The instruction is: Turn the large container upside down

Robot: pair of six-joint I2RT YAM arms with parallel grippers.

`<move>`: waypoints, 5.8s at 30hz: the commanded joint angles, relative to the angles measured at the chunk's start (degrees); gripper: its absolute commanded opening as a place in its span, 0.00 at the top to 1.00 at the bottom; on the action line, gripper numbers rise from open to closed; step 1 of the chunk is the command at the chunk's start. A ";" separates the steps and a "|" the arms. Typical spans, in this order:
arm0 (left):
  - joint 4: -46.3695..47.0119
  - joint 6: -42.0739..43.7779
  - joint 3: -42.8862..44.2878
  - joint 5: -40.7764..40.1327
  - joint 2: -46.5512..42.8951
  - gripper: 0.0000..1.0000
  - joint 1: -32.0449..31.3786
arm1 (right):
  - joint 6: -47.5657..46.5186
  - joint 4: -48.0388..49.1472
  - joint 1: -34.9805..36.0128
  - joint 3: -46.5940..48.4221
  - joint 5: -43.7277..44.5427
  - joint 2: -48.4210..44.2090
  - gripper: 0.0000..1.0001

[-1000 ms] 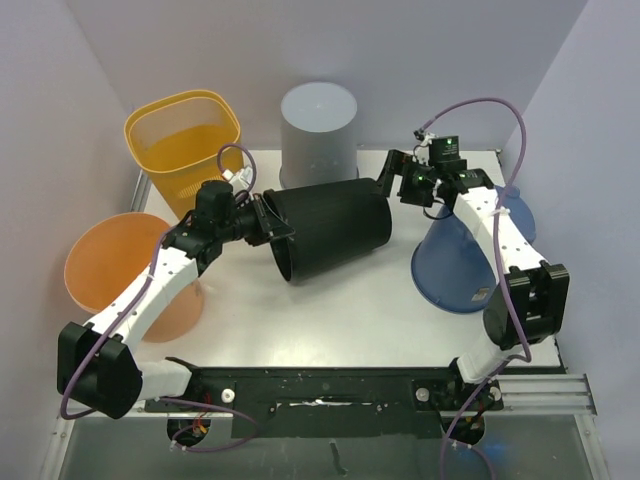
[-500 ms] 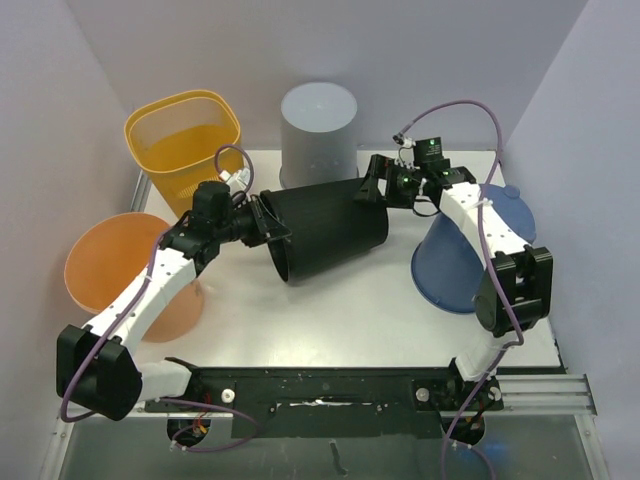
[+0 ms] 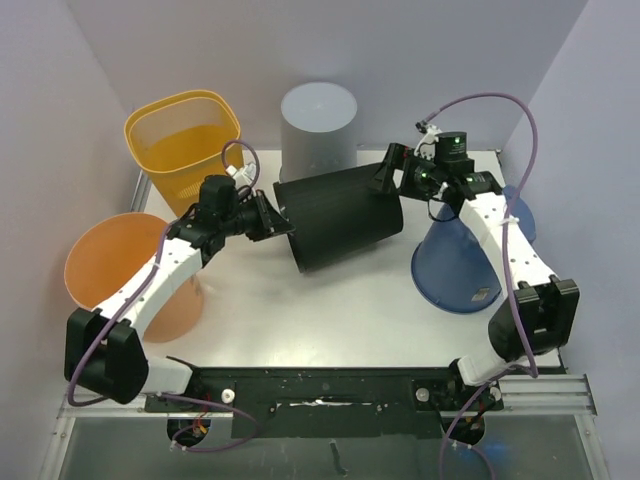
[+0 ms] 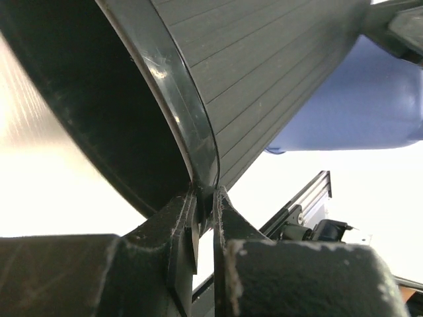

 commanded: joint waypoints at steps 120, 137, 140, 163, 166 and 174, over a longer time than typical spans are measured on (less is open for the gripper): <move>-25.81 24.62 27.97 -23.30 -6.51 0.25 11.70 | -15.31 -17.27 24.26 21.20 31.74 13.91 0.02; -21.95 23.53 26.37 -11.04 -5.49 0.24 11.87 | -11.97 -11.86 17.95 21.75 34.50 13.77 0.03; -21.94 23.72 25.59 -10.97 -6.01 0.24 11.92 | -11.75 -11.31 18.93 21.29 33.99 14.12 0.02; -16.80 21.55 26.87 -10.00 -5.56 0.24 11.79 | -16.43 -9.06 7.73 25.85 35.84 22.97 0.02; -16.56 21.21 28.77 -12.90 -3.71 0.24 11.87 | -16.82 -7.32 4.66 25.77 38.24 24.54 0.02; -15.88 22.82 32.98 -14.39 1.32 0.24 11.85 | -16.47 -8.09 5.26 24.36 38.11 21.94 0.02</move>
